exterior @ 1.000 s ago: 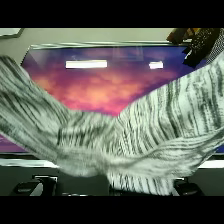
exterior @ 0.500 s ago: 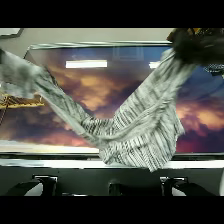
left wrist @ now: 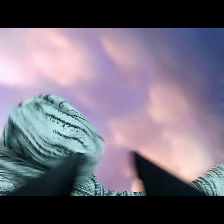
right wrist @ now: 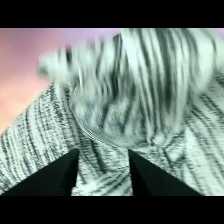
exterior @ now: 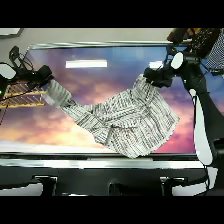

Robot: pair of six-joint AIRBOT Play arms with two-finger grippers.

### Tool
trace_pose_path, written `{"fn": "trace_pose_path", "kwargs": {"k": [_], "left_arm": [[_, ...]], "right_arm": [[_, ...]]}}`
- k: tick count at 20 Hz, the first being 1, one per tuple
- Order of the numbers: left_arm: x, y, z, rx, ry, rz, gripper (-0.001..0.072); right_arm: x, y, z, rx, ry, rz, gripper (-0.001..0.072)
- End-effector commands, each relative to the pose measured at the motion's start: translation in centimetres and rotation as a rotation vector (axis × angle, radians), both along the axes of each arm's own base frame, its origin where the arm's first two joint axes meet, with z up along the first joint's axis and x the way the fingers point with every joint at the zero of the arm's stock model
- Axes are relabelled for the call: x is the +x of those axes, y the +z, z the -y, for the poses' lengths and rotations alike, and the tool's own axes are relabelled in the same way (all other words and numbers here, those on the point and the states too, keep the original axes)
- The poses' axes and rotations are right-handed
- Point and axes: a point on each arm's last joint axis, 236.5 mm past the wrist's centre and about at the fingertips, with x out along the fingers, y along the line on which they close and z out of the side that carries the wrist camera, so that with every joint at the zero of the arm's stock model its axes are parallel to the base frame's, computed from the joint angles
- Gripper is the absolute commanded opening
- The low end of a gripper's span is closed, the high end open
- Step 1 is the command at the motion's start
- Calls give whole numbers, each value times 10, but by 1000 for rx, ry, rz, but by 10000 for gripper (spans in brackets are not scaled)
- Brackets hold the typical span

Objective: Fold the clothes and pants, and hang the long-sleeved shirts on hangers.

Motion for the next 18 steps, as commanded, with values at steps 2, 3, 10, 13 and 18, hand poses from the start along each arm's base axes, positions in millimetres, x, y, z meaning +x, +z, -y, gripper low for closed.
{"fn": "trace_pose_path", "kwargs": {"k": [2,3,10,13,18], "left_arm": [[-20,18,-26,-13,29,-17,714],[-32,27,-40,4,31,-19,713],[-155,-37,-38,-83,32,-177,712],[-197,-69,10,-212,-32,-221,712],[-241,-108,55,-236,-137,-329,712]], "right_arm": [[-28,46,93,-204,-39,31,563],[-39,58,127,-212,-99,30,566],[-113,-1,260,148,-296,-84,644],[-125,-56,259,240,-269,-115,640],[-119,-133,228,348,-159,-183,640]]}}
